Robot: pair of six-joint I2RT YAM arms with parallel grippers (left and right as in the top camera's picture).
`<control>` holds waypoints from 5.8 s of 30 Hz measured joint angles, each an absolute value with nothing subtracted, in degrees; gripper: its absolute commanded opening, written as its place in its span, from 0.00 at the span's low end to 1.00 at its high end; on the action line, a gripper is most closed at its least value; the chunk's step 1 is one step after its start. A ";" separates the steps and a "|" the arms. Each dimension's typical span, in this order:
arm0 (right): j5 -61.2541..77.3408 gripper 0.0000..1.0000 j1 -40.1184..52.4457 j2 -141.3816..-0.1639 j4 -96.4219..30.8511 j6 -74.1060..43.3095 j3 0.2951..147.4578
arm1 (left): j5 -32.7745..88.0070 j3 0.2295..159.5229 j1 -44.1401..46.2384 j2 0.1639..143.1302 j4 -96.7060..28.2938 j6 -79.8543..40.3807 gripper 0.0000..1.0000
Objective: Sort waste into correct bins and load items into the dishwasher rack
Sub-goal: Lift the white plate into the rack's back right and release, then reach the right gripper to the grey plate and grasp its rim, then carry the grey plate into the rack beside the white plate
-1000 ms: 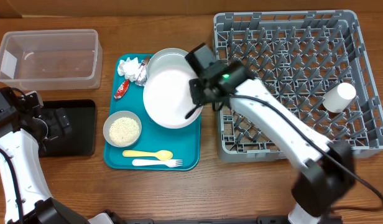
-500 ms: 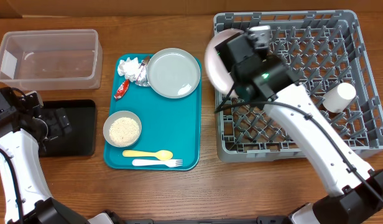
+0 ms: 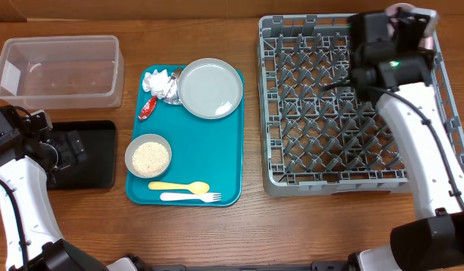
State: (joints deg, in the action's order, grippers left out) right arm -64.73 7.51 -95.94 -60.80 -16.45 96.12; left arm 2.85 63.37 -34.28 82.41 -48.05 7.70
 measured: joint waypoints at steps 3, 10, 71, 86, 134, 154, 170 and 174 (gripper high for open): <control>-64.97 0.04 4.67 -95.94 -58.13 -16.16 96.12 | 2.85 63.37 -34.28 82.41 -48.05 7.70 1.00; -65.32 0.04 3.49 -95.94 -50.50 -10.57 96.12 | 2.85 63.37 -34.28 82.41 -48.10 7.70 1.00; -12.80 0.50 19.03 -101.91 -57.23 -10.02 96.44 | 2.85 63.37 -34.28 82.41 -48.05 7.70 1.00; 6.66 0.45 32.51 -114.28 -48.42 -26.44 96.44 | 2.85 63.37 -34.28 82.41 -48.07 7.70 1.00; 35.51 0.79 45.43 -128.33 -47.64 7.57 97.82 | 2.85 63.37 -34.28 82.41 -48.07 7.70 1.00; 7.51 0.61 29.39 -122.26 -43.18 -0.84 98.89 | 2.85 63.37 -34.28 82.41 -48.07 7.70 1.00; 5.85 0.21 33.01 -129.84 -42.63 -1.26 98.89 | 2.85 63.37 -34.28 82.41 -48.07 7.70 1.00; 5.54 0.09 33.04 -129.84 -43.44 -1.34 98.91 | 2.85 63.37 -34.28 82.41 -48.07 7.70 1.00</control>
State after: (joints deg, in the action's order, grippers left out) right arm 5.54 33.04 -129.84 -43.44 -1.34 98.91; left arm 2.85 63.37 -34.28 82.41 -48.07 7.70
